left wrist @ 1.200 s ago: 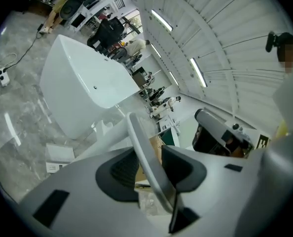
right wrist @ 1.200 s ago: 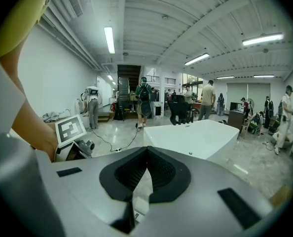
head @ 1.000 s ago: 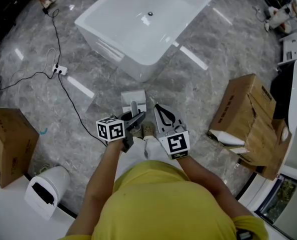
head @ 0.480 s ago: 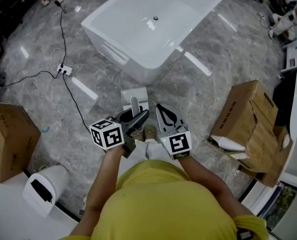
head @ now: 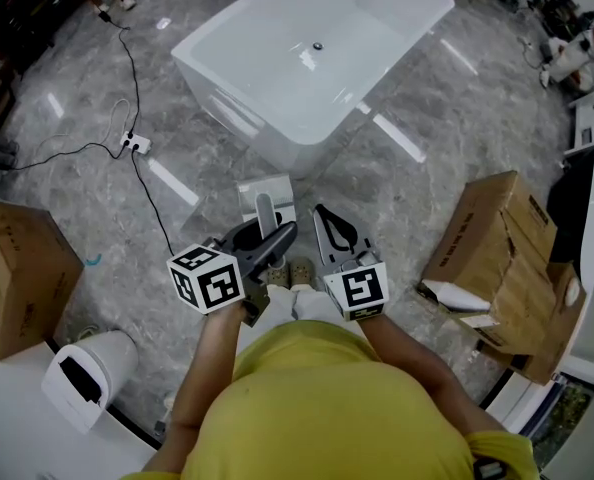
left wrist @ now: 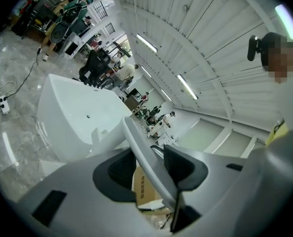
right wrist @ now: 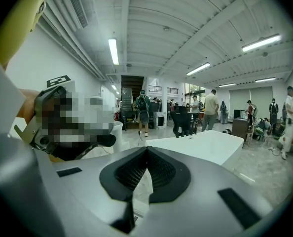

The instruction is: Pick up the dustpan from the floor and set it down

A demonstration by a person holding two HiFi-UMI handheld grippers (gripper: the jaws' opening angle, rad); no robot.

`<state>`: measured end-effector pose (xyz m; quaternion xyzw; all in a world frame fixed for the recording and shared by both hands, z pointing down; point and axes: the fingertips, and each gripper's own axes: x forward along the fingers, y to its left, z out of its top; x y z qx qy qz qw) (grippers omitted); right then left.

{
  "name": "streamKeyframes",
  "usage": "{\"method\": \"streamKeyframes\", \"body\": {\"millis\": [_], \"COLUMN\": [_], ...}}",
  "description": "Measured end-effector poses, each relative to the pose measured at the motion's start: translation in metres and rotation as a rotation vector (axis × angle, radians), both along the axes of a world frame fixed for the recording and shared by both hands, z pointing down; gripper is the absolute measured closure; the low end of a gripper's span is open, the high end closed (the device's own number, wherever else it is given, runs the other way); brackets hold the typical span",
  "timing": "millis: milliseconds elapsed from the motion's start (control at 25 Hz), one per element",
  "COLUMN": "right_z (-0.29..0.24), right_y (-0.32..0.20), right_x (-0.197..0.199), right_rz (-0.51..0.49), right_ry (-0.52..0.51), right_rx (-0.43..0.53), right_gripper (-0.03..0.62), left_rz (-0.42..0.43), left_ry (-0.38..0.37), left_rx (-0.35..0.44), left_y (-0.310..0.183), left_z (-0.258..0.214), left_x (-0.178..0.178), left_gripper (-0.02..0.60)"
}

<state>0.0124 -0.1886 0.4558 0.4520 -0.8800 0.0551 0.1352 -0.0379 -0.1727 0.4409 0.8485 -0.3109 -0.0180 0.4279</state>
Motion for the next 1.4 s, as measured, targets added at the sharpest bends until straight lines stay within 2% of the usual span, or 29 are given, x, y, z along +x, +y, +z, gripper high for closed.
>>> {"method": "streamKeyframes", "body": {"millis": [640, 840, 1400], "right_z": [-0.005, -0.012, 0.006], "right_y": [-0.001, -0.006, -0.009], "right_x": [-0.007, -0.009, -0.007], "right_rz": [-0.025, -0.010, -0.005], "right_ry": [0.001, -0.038, 0.007], "right_rx": [0.012, 0.009, -0.015], "right_gripper": [0.583, 0.583, 0.583], "left_rz": [-0.040, -0.039, -0.003], "left_ry": [-0.048, -0.041, -0.036], "left_rx": [0.012, 0.005, -0.062], "left_y": [-0.003, -0.008, -0.020], "left_z": [-0.007, -0.006, 0.059], "left_x": [-0.010, -0.009, -0.006], "left_gripper": [0.403, 0.403, 0.405]}}
